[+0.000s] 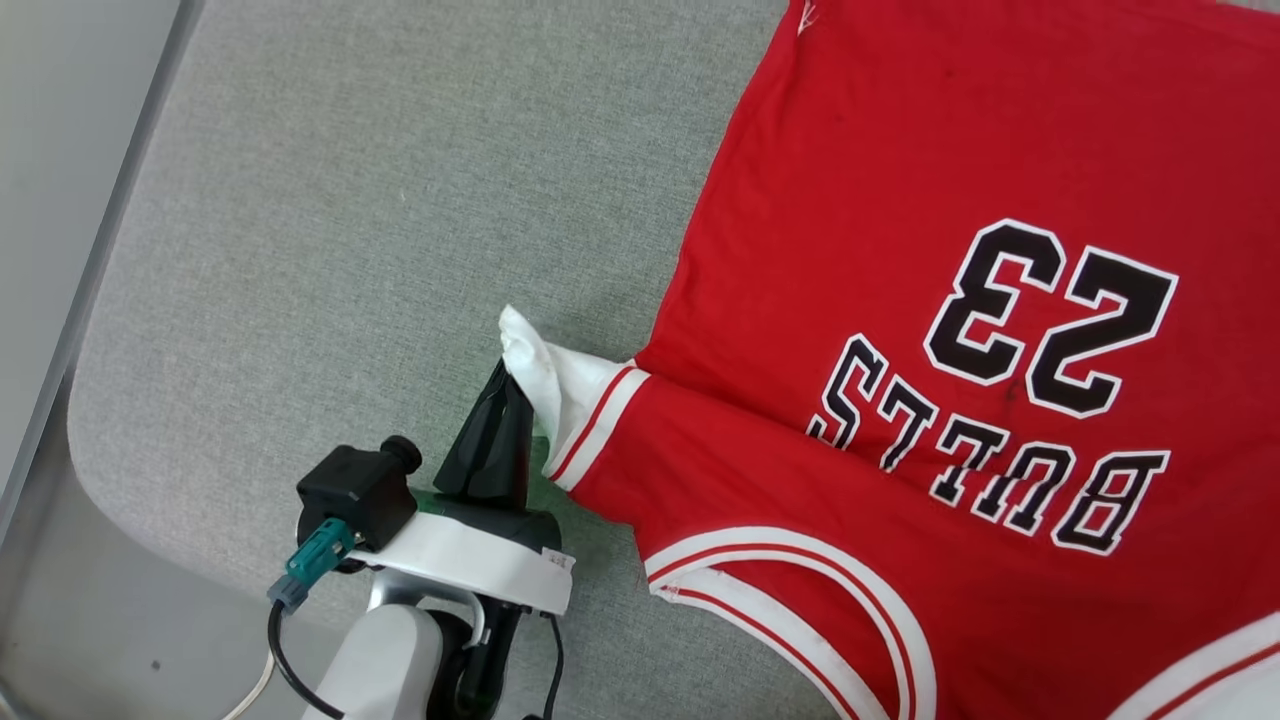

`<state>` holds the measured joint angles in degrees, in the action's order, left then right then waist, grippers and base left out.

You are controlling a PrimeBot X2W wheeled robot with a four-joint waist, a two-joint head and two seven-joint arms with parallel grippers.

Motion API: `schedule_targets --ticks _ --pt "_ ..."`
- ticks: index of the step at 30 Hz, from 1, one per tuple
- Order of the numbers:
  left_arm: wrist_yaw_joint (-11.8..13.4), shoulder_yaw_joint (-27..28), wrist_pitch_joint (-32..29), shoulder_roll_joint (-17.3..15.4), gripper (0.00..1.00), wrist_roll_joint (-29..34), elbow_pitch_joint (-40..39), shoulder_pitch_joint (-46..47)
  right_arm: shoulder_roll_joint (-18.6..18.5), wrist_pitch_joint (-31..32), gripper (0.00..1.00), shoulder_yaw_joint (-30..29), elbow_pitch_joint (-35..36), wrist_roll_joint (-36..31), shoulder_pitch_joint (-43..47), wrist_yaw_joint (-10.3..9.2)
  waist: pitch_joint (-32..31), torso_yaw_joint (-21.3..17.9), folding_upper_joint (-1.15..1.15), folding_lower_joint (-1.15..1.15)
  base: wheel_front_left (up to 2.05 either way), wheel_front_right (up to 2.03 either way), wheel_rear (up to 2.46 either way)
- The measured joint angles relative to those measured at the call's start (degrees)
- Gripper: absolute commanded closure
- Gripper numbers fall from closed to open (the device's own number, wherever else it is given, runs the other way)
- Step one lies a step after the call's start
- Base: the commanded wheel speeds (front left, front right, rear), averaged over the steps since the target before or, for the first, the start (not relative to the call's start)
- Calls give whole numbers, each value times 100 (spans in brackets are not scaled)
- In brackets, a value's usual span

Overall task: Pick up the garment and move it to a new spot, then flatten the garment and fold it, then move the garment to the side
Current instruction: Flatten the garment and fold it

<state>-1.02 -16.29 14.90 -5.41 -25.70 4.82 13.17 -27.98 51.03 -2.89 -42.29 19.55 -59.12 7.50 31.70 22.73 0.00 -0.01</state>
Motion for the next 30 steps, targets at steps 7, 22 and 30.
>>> schedule_targets --ticks 7,22,30 --pt "-55 180 1 -52 100 111 326 -175 21 -120 100 125 29 25 370 4 -491 -167 0 1 0 0 0" --pt "112 584 -308 -536 100 -93 690 -701 237 -678 100 -310 1461 709 3065 3 -1660 -1404 0 1 0 0 0" --pt "232 797 -531 -767 100 -240 728 -1025 891 -980 100 -911 2648 671 5005 4 -2073 -2278 0 0 0 0 0"
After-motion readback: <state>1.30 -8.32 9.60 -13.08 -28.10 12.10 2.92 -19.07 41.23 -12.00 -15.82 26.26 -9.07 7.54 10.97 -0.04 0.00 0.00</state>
